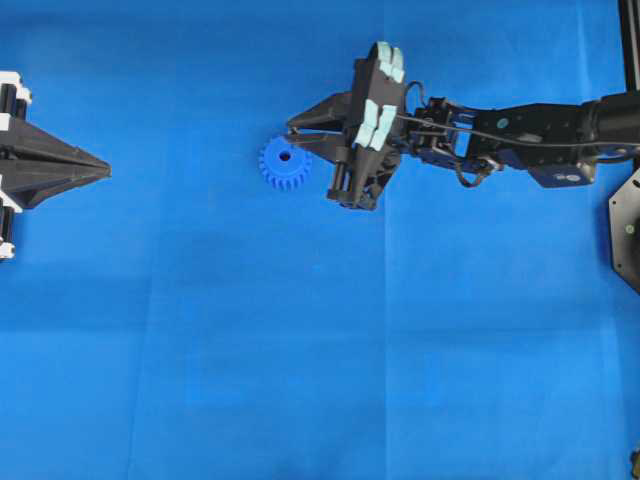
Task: Insert the shaft placed at a random location into the center hole of the small gear at another random location.
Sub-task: 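Lift the shaft and carry it left over the blue gear, then align the held shaft above the gear's center hole and lower it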
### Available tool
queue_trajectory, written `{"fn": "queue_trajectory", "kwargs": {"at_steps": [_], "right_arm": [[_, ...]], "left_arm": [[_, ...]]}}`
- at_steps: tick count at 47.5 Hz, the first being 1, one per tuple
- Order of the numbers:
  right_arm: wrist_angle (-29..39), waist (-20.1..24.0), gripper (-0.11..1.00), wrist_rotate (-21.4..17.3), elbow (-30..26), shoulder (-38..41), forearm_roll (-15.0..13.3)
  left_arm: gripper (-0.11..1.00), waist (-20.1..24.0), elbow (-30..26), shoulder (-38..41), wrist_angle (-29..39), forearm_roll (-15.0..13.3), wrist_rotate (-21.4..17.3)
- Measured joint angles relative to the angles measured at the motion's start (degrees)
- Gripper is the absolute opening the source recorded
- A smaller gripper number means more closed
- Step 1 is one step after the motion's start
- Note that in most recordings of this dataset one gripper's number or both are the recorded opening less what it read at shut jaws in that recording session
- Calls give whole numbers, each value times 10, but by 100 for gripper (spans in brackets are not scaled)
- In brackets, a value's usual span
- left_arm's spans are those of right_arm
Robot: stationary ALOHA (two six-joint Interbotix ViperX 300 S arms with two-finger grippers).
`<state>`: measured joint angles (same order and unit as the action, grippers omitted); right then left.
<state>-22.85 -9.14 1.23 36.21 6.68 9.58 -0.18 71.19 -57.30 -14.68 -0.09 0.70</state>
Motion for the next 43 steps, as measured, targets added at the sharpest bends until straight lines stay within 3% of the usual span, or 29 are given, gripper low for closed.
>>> {"fn": "queue_trajectory", "kwargs": {"at_steps": [43], "right_arm": [[-17, 4, 3, 0, -19, 52, 10]], "left_arm": [[0, 0, 1, 0, 0, 0, 0]]}}
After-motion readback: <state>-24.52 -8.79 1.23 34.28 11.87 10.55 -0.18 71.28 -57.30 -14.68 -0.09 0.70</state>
